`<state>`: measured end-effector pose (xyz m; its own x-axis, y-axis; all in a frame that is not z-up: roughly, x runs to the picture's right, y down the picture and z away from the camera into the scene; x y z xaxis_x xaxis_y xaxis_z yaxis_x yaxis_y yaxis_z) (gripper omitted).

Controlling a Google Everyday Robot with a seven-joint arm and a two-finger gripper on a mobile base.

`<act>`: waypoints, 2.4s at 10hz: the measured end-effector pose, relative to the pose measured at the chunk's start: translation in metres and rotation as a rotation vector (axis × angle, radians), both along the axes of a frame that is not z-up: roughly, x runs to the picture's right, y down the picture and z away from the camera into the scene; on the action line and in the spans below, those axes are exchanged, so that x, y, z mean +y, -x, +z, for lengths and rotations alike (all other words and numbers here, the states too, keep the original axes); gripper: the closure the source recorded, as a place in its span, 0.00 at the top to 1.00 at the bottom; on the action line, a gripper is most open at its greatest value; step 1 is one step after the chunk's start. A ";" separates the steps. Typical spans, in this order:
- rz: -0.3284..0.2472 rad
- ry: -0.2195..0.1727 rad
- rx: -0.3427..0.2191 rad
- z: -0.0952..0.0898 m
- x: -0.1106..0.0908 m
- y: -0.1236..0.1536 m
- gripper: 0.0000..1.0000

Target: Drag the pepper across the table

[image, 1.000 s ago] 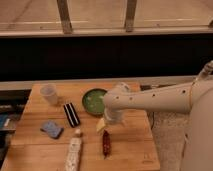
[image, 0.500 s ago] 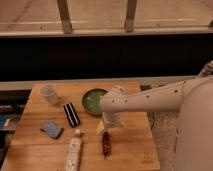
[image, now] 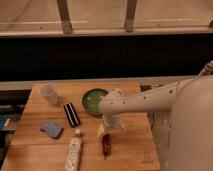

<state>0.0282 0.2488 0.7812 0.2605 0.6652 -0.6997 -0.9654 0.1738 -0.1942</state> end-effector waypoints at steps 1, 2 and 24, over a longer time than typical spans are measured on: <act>-0.001 0.012 -0.018 0.004 0.005 0.007 0.80; -0.004 0.022 -0.031 0.007 0.009 0.012 0.80; 0.052 -0.091 -0.044 -0.009 -0.013 -0.001 0.00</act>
